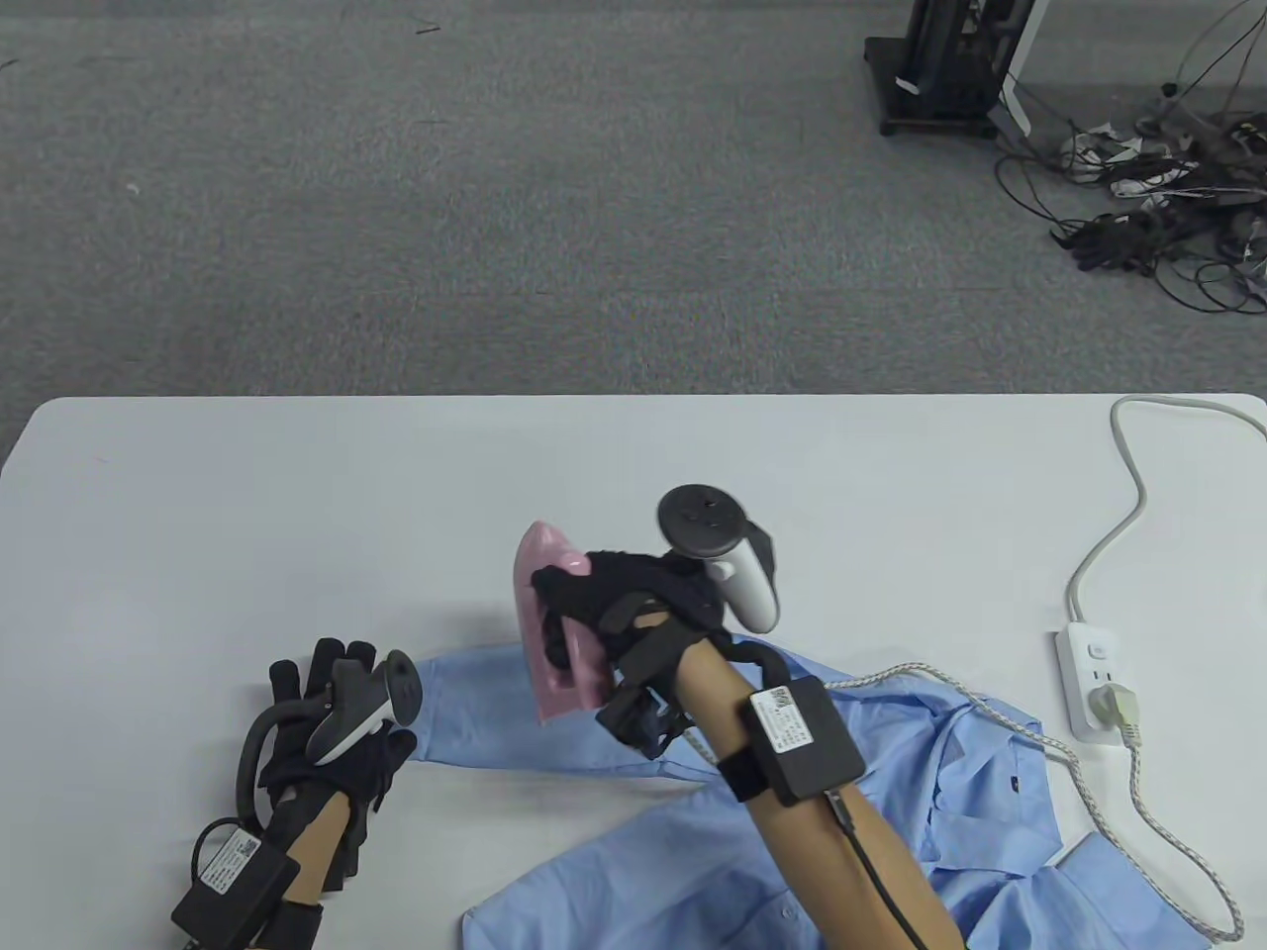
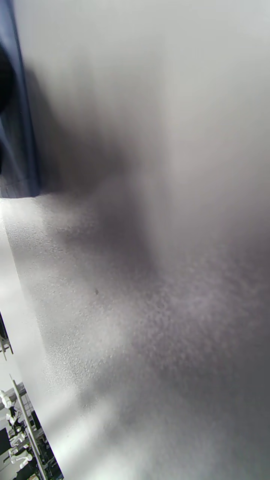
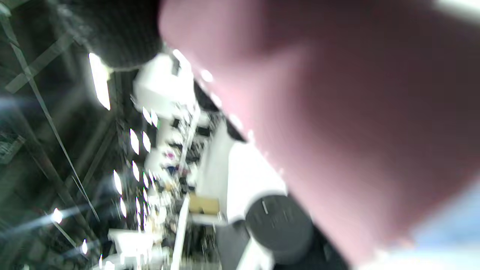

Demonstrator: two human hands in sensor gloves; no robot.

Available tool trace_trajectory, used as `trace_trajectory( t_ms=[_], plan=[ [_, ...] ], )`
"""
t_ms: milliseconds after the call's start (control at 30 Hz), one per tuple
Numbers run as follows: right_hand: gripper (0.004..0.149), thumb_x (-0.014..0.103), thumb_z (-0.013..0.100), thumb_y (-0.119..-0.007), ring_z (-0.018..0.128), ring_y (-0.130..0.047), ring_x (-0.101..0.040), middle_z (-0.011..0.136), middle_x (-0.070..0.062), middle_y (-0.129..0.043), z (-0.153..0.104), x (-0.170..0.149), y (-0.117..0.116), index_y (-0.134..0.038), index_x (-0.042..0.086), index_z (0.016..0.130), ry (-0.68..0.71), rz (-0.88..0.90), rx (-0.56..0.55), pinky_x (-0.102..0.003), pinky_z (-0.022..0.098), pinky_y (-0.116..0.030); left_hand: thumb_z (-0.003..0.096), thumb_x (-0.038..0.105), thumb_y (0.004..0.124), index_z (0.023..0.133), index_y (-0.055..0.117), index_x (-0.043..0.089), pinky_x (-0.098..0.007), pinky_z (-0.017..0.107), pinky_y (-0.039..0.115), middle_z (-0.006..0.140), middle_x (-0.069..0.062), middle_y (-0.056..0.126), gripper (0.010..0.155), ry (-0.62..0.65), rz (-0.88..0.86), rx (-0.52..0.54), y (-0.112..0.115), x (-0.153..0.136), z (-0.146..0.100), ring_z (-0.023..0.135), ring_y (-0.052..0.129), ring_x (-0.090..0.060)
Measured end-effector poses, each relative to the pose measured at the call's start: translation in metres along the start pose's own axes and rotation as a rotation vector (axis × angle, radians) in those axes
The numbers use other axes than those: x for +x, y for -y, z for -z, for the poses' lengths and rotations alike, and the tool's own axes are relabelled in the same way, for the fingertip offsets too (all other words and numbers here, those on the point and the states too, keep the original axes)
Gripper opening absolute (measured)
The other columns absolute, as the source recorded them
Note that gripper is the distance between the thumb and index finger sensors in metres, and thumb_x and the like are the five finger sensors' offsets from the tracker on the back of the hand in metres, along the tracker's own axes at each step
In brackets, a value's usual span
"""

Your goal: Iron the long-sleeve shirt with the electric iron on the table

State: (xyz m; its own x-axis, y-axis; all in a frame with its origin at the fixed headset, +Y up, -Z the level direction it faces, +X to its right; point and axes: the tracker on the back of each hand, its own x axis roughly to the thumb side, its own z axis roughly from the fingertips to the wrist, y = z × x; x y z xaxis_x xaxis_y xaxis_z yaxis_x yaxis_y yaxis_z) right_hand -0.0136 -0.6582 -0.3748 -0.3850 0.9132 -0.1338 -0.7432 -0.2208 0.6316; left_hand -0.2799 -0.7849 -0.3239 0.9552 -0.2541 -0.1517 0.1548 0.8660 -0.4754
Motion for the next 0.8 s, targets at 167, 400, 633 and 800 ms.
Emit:
trace_trajectory(
  t_ms=[167,400,633,800],
  plan=[
    [0.063,0.040,0.049,-0.070,0.059,-0.091,-0.029,0.073,-0.018,-0.074,0.052,-0.032,-0.049,-0.051,-0.009,0.084,-0.112,0.194,0.179,-0.047,0.040,-0.083,0.0348,0.061,0.057,0.094,0.035,0.049,-0.058,0.073,-0.004,0.110,0.015,0.000,0.064,0.000,-0.014,-0.003,0.001,-0.001,0.000,0.104,-0.012,-0.018],
    [0.065,0.034,0.049,-0.070,0.066,-0.086,-0.030,0.079,-0.021,-0.067,0.094,-0.062,-0.069,-0.042,-0.011,0.087,-0.138,0.275,0.205,-0.047,0.046,-0.080,0.0346,0.061,0.057,0.094,0.034,0.050,-0.058,0.073,-0.003,0.110,0.015,0.000,0.064,0.003,-0.025,-0.007,0.001,-0.002,0.000,0.104,-0.012,-0.018],
    [0.065,0.037,0.049,-0.070,0.062,-0.089,-0.025,0.077,-0.018,-0.070,0.109,-0.074,-0.087,-0.045,-0.011,0.086,-0.172,0.231,0.133,-0.042,0.044,-0.083,0.0348,0.061,0.057,0.093,0.034,0.052,-0.058,0.073,-0.004,0.111,0.015,0.001,0.063,-0.001,-0.022,-0.003,0.001,-0.002,0.000,0.104,-0.012,-0.018],
    [0.062,0.035,0.049,-0.069,0.058,-0.091,-0.027,0.073,-0.020,-0.073,0.100,-0.072,-0.079,-0.048,-0.012,0.084,-0.215,0.196,0.018,-0.043,0.040,-0.085,0.0346,0.062,0.058,0.093,0.035,0.052,-0.058,0.073,-0.004,0.111,0.014,0.002,0.063,-0.014,-0.025,-0.013,0.001,-0.004,0.001,0.105,-0.011,-0.019]
  ],
)
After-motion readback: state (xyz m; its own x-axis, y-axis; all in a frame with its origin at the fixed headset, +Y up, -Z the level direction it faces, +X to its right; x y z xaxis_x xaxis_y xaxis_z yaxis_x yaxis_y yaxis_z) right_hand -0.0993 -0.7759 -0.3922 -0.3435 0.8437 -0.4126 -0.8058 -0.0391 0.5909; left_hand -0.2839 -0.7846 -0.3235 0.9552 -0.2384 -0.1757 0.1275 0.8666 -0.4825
